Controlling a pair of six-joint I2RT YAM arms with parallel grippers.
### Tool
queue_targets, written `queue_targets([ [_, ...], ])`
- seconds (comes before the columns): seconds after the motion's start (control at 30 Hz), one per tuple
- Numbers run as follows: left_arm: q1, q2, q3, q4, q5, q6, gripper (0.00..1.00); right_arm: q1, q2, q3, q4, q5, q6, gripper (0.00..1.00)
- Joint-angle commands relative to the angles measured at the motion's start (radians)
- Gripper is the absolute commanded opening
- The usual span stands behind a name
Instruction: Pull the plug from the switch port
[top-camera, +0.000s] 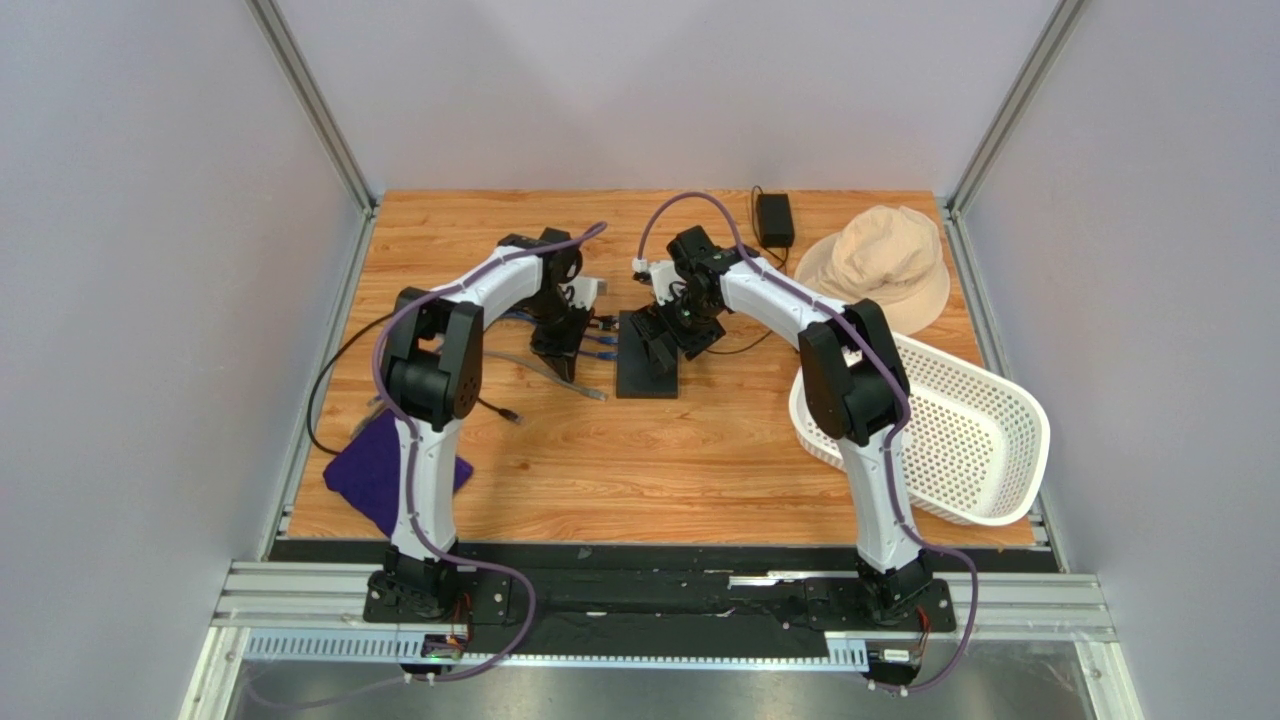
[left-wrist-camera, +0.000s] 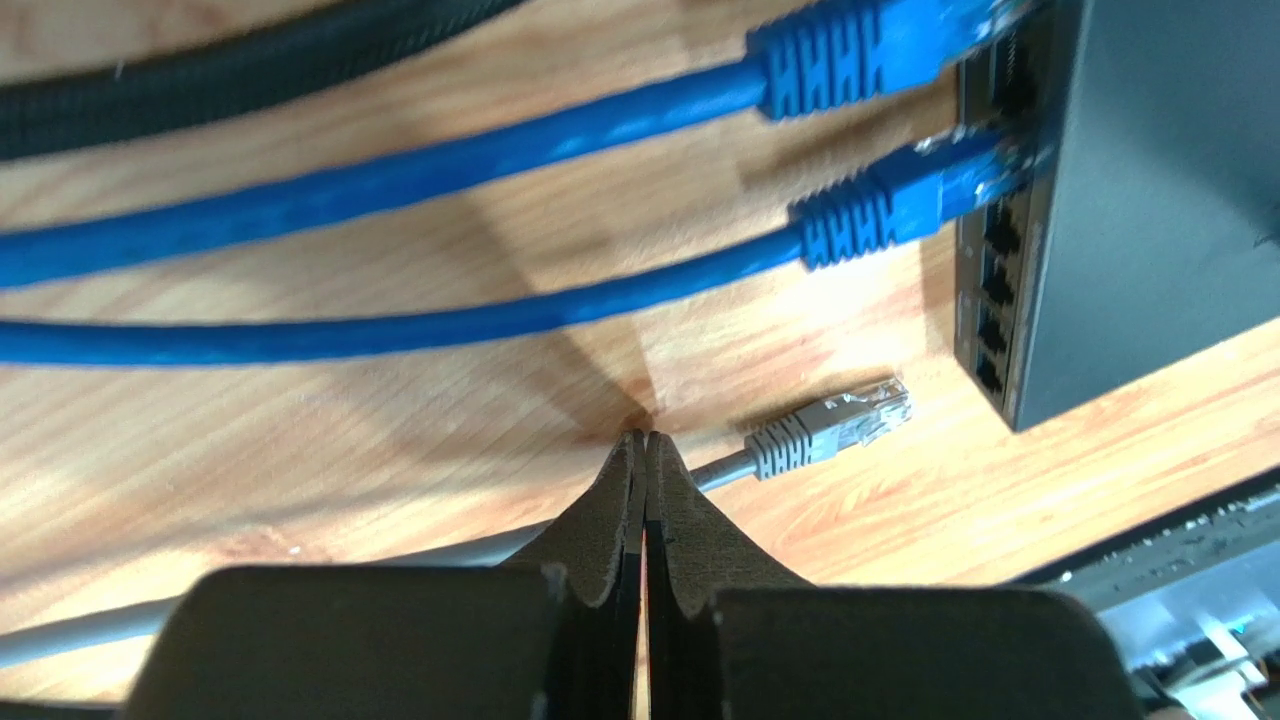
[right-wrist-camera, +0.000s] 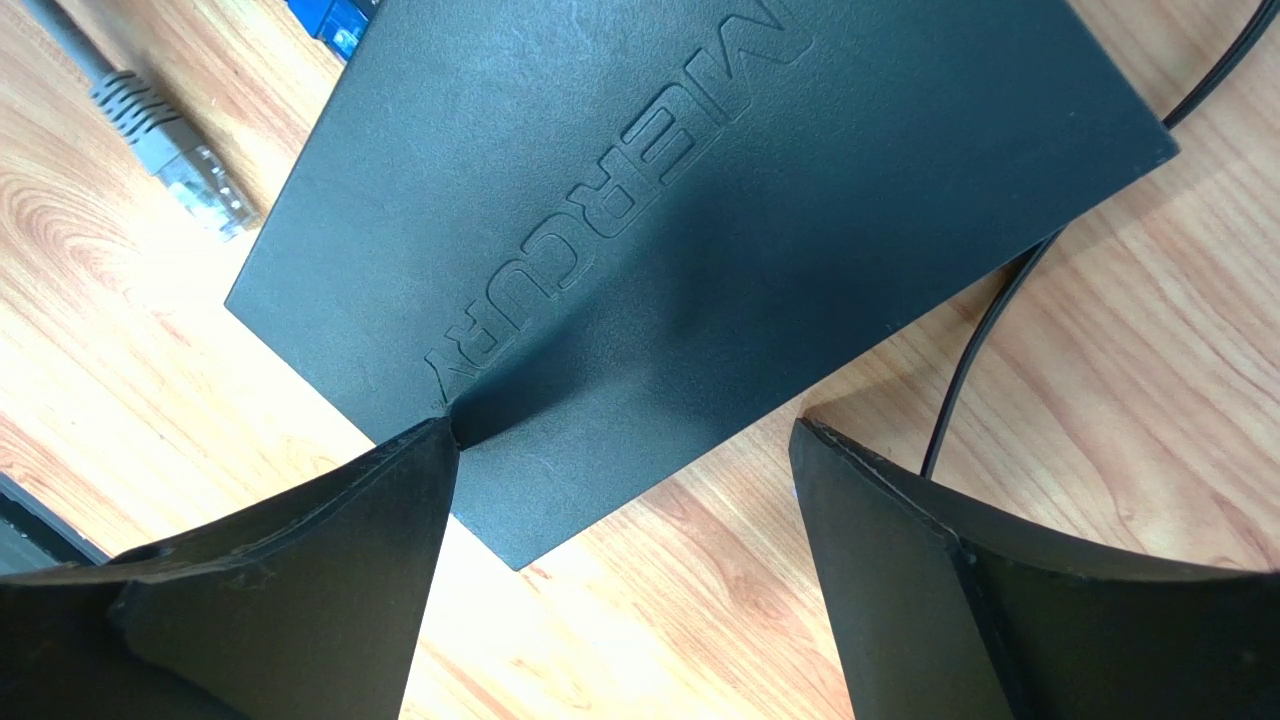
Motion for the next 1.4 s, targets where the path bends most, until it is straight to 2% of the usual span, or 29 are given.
queue_targets([
  [0.0,0.015,-0.049,0.029,-0.045,0.044,0.032,0.00,0.004,0.041,-0.053,-0.038,0.125,-0.024,0.90],
  [0.1,0.032,-0.101,0.043,-0.053,0.079,0.066,0.00,0.004,0.033,-0.053,-0.037,0.126,-0.029,0.89],
  [0.13,0.039,-0.118,0.040,-0.044,0.113,0.076,0.03,0.004,0.032,-0.053,-0.037,0.126,-0.030,0.90],
  [0.2,0.069,-0.178,0.028,0.002,0.162,0.131,0.18,0.004,0.025,-0.049,-0.035,0.123,-0.033,0.90],
  [0.23,0.078,-0.197,0.023,0.016,0.180,0.159,0.31,0.004,0.024,-0.046,-0.037,0.119,-0.035,0.90],
  [0.3,0.092,-0.241,0.026,0.042,0.162,0.249,0.42,0.004,0.016,-0.043,-0.035,0.113,-0.033,0.90],
  [0.33,0.092,-0.240,0.040,0.030,0.107,0.280,0.48,0.004,0.013,-0.042,-0.037,0.107,-0.033,0.90],
  [0.4,0.093,-0.208,0.109,-0.043,0.067,0.358,0.49,0.004,0.009,-0.037,-0.035,0.102,-0.033,0.90],
  [0.47,0.099,-0.194,0.138,-0.091,0.110,0.437,0.50,0.004,0.007,-0.030,-0.035,0.100,-0.033,0.90],
  [0.5,0.099,-0.200,0.141,-0.114,0.130,0.537,0.51,0.004,0.004,-0.026,-0.034,0.096,-0.033,0.90],
  [0.7,0.113,-0.218,0.088,-0.119,0.130,0.950,0.54,-0.005,-0.028,0.000,-0.037,0.091,-0.033,0.91],
  [0.8,0.113,-0.194,0.079,-0.131,0.118,1.078,0.54,-0.032,-0.065,0.021,-0.040,0.087,-0.035,0.93],
  [1.03,0.087,-0.126,0.056,-0.144,0.075,1.204,0.54,-0.094,-0.152,0.040,-0.041,0.119,-0.096,0.94],
  [1.2,0.029,-0.131,-0.064,-0.033,-0.020,1.253,0.54,-0.123,-0.177,0.018,-0.041,0.128,-0.108,0.95],
  [1.37,0.015,-0.103,-0.090,0.017,-0.040,1.255,0.54,-0.132,-0.180,0.032,-0.041,0.114,-0.099,0.96],
])
